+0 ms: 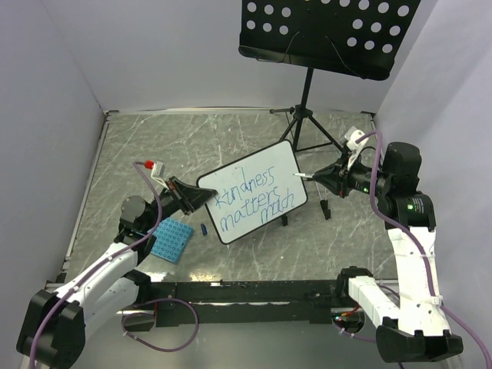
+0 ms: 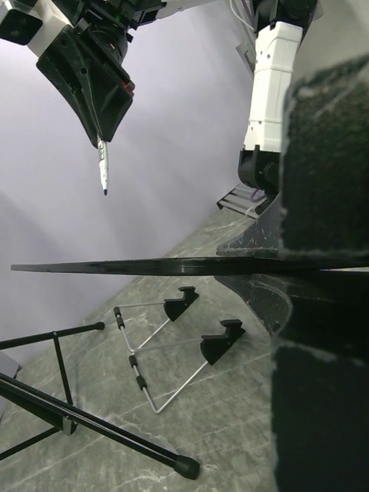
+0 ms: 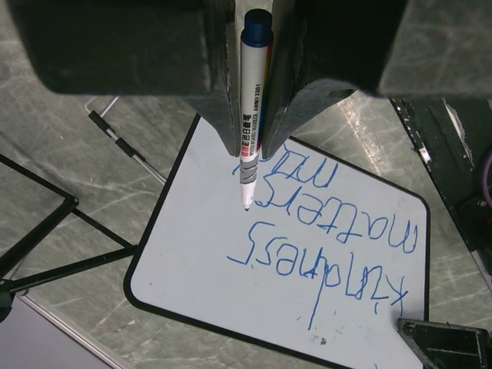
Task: Write a sentence on the whiteboard
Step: Put down the whiteboard on the whiteboard stand.
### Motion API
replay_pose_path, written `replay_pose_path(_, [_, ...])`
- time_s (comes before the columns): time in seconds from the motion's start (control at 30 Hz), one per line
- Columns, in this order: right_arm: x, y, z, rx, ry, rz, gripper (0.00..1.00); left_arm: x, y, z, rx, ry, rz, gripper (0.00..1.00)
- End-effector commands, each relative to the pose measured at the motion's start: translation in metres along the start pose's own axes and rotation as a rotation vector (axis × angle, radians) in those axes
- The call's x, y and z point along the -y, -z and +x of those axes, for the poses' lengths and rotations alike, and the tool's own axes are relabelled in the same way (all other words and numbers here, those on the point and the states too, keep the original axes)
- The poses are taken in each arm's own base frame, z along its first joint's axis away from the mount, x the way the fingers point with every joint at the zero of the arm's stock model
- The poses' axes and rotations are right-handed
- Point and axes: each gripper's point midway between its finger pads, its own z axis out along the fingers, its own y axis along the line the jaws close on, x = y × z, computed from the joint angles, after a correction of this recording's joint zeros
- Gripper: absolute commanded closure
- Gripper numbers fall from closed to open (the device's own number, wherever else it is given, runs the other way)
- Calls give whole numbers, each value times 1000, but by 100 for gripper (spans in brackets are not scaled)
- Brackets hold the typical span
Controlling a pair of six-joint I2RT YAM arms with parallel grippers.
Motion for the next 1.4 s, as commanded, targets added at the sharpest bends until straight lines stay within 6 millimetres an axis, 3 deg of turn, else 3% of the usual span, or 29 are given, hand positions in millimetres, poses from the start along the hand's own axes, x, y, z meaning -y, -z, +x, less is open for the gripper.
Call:
replay_pose_path(0.0, [1,0,-8,35,24,-7,100,45,-8,-39,97,-121,145,99])
replay_pose_path(0.5, [11,3,-11,46,17,22,100,43,-15,-42,95,-166,159,99])
replay_pose_path(0.7, [15,8,-15,64,4,34,100,35,-30,-48,80,-224,150,99])
replay_pose_path(0.9, [14,11,-14,77,-1,30,100,46,-45,-60,66,-289,235,99])
replay_pose_path(1.17, [13,8,-7,81,-12,9,100,34,-17,-85,87,-422,92,99])
replay_pose_path(1.37, [13,7,-5,91,-18,-11,100,26,-5,-119,95,-529,20,99])
